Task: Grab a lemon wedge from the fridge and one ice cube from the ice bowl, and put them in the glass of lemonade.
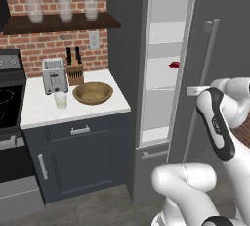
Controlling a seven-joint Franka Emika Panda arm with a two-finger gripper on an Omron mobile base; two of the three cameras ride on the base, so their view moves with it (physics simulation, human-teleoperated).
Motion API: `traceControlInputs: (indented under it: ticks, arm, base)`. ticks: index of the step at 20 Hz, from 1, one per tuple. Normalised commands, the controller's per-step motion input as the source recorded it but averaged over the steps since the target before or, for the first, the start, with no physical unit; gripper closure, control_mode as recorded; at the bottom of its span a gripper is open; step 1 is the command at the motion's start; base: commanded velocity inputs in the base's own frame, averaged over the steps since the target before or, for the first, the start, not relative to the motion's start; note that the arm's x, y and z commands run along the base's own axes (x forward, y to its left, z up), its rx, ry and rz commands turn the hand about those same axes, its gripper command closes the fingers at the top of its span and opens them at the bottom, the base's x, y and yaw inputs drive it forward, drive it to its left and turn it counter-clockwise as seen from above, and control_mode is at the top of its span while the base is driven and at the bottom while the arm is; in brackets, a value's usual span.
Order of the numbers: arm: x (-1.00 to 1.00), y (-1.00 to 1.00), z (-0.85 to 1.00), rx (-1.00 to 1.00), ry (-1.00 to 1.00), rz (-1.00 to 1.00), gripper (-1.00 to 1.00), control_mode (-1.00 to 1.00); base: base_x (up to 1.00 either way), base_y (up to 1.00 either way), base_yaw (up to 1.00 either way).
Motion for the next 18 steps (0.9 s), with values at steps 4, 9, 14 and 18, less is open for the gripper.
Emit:
traceControlInputs:
  ticks: [4,9,14,18]
  arm:
    - [-1.00,-0.69,0.00,0.08,0.08,0.00,1.00,-1.00]
    - [-1.00,-0.71,0.00,0.07,0.05,0.00,1.00,-1.00]
    - [-0.83,-0.57,0.02,0.06,0.03,0.00,1.00,-1.00]
    - [-0.48,-0.02,0.26,0.01,0.01,0.00,-1.00,-1.00]
  base:
    - [0.00,0.00,0.00]
    - [0.00,0.00,0.00]
    - [0.00,0.00,0.00]
    - [0.00,0.00,0.00]
